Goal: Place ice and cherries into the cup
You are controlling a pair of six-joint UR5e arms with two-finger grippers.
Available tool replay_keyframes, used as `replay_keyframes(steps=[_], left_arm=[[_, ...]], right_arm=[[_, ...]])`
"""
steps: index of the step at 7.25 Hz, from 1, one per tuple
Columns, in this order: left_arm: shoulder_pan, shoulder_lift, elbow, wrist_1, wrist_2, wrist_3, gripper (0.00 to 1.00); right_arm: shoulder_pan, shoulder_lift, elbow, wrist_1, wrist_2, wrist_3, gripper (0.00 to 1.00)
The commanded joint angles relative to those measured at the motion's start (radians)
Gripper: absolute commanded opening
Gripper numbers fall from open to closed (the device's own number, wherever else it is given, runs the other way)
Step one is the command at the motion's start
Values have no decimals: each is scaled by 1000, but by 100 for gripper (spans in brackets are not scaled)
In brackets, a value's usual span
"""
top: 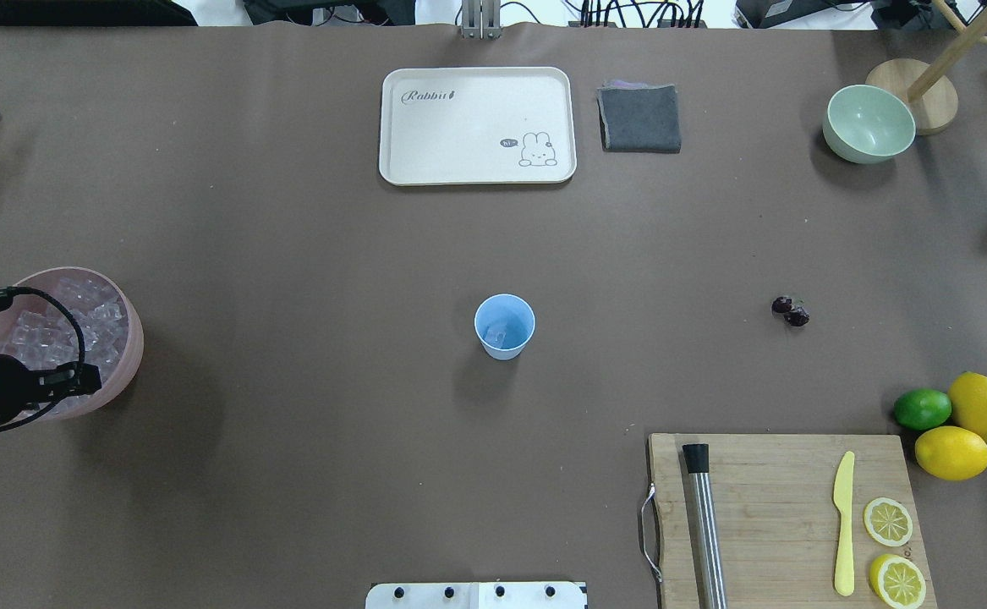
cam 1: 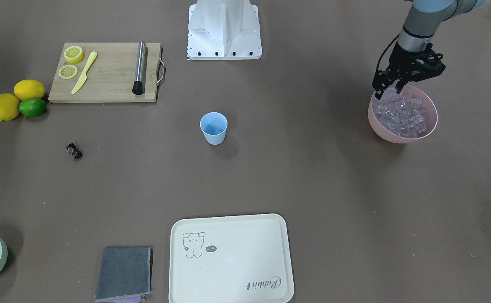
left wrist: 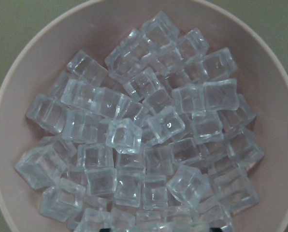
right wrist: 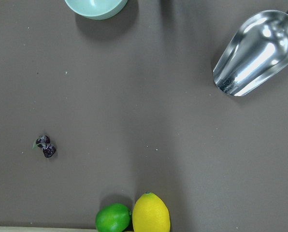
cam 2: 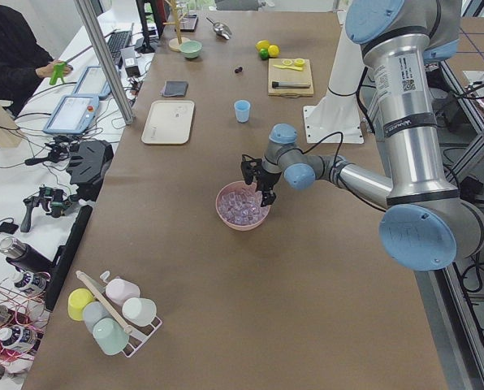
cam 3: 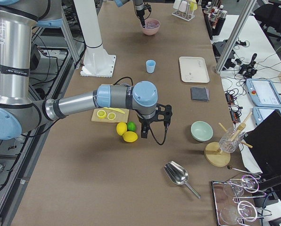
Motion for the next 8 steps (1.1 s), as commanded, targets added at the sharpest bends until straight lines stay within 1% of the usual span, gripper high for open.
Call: replay_keyframes(steps=[1,2,3,6,7,8], left_arm=[[-36,1,-3,5,-35,50,14],[-75,1,-1,5,-63,84,14],[-99,1,0,5,-66,106,14],[-180,-10,-1,7,-160,126,11],[-213,-46,-1,21,-190,155,11],[-255,-116,-7,84,-227,163,11]], right_arm=[[0,1,0,0,0,2,100],[0,1,0,0,2,2,100],[0,2,0,0,2,2,100],[0,-1,0,0,0,0,100],[0,-2,0,0,0,0,100],[0,-2,0,0,0,0,100]])
